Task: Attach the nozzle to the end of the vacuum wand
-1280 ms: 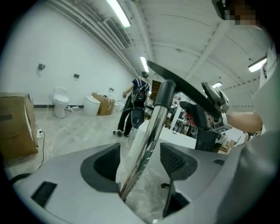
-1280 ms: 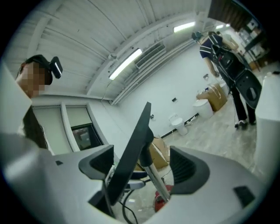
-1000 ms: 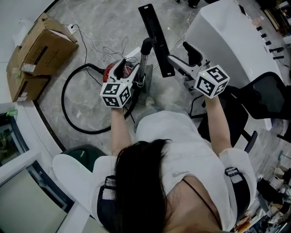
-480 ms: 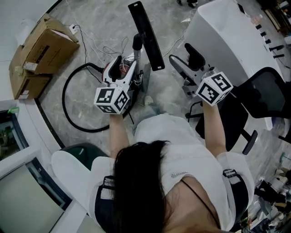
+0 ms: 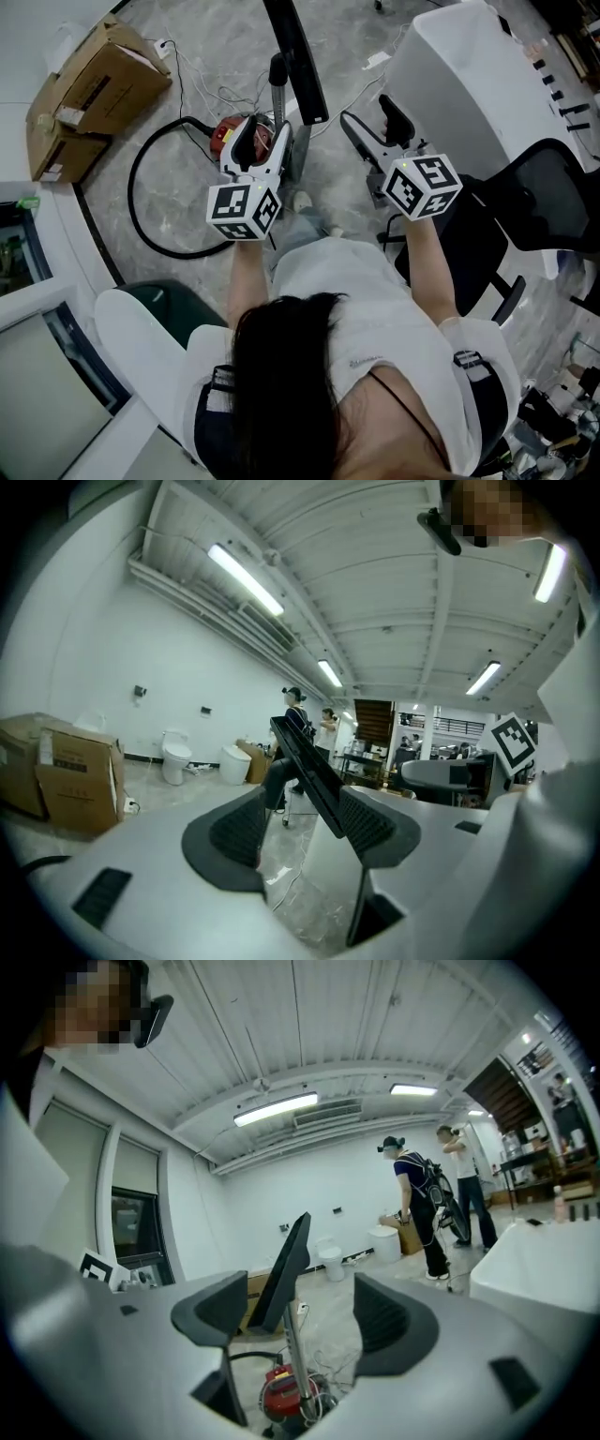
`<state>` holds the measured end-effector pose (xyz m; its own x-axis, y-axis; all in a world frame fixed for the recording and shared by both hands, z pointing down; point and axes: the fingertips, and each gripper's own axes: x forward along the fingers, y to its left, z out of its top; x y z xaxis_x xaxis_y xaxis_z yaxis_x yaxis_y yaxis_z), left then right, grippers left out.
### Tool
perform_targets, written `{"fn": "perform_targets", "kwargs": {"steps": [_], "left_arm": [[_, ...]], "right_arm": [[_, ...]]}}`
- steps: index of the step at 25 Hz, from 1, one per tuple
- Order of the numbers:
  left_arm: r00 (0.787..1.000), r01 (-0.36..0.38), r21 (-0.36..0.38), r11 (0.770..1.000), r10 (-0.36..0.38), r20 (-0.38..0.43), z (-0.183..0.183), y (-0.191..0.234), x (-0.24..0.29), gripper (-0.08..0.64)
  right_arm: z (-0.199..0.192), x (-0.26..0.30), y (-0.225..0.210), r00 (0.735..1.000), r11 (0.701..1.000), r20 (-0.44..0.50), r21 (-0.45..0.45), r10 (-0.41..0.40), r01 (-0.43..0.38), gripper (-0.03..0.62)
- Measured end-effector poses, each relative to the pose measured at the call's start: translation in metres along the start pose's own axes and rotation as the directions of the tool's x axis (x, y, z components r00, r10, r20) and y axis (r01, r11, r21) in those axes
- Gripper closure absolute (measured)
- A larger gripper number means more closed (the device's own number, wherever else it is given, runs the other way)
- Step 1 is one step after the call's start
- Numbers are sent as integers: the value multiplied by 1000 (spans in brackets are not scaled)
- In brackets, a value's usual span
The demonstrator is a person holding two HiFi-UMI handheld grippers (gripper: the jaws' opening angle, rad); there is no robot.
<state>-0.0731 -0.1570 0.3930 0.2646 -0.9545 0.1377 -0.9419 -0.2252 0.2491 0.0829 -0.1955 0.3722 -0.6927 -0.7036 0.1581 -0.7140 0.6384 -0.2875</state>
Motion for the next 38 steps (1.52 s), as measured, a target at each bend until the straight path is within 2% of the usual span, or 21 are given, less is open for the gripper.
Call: {"fn": "perform_targets", "kwargs": {"steps": [1,3,6,11,17,23,33,38], "left_arm": [[1000,-15,3,1000,15,1,1,-4,-3,310],[1000,-26,-3,1000,26,6,3,-14,-9,342],[999,-25,-10,1000,25,20,6,-29,-18,361],[997,-65,28,997,64,41,12,-37,-26,416],[992,-113,48,992,110,62,21,-44,-38,506],[988,-151,37,988,149,38,15,-49,-50,551],[985,-168,47,985,170,-39,-8,-67,-66,558],[982,-174,79,982,179,-61,-17,-73,-72,558]], "right_arm": [[-2,-2,0,1000,1000,-7,7,-16,16,229],[-5,-8,-5,998,997,-14,28,-67,68,555],[-7,-11,-2,997,997,-27,15,-75,75,554],[-5,-17,6,998,998,-19,16,-60,60,555],[-7,-26,17,998,998,-17,-11,-62,62,563],[-15,-36,31,998,997,-27,-51,-57,56,575],[-33,-54,43,994,987,-69,-147,-83,72,577],[-42,-58,50,992,981,-87,-182,-91,74,577]]}}
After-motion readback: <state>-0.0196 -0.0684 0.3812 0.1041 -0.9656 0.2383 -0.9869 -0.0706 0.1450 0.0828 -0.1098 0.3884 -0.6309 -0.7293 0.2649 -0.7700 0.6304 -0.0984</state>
